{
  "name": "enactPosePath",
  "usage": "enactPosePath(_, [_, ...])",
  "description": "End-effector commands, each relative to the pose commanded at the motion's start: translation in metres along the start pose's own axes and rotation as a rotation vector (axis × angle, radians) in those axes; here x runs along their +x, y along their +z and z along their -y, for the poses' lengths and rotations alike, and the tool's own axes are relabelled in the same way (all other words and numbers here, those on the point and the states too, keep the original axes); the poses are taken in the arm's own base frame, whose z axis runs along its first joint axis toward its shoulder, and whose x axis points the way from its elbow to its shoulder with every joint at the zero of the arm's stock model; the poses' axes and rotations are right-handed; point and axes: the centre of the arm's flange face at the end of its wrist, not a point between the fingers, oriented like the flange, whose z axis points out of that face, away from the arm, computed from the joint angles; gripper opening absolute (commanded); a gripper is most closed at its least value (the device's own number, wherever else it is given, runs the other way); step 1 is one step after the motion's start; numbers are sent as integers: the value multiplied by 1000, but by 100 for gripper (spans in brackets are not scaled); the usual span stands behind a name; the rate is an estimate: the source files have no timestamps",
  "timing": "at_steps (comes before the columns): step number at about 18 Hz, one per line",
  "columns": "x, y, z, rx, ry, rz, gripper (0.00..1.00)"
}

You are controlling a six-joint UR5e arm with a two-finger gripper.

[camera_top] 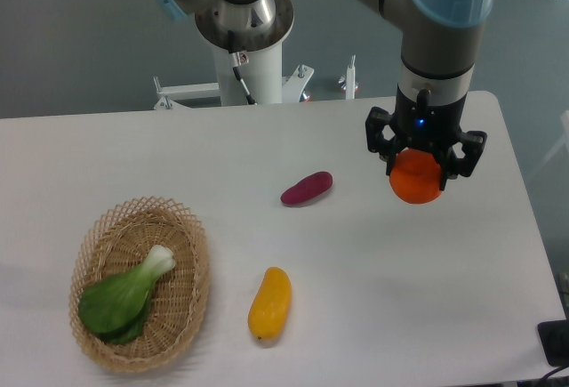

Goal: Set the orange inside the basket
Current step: 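Lift the held orange with the gripper above the table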

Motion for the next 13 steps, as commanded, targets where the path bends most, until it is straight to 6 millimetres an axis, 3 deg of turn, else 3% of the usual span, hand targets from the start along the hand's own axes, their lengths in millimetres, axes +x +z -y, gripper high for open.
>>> enactPosePath(9, [4, 6, 3, 12, -44, -14, 61])
enactPosePath(13, [15, 14, 22, 24, -134, -7, 61])
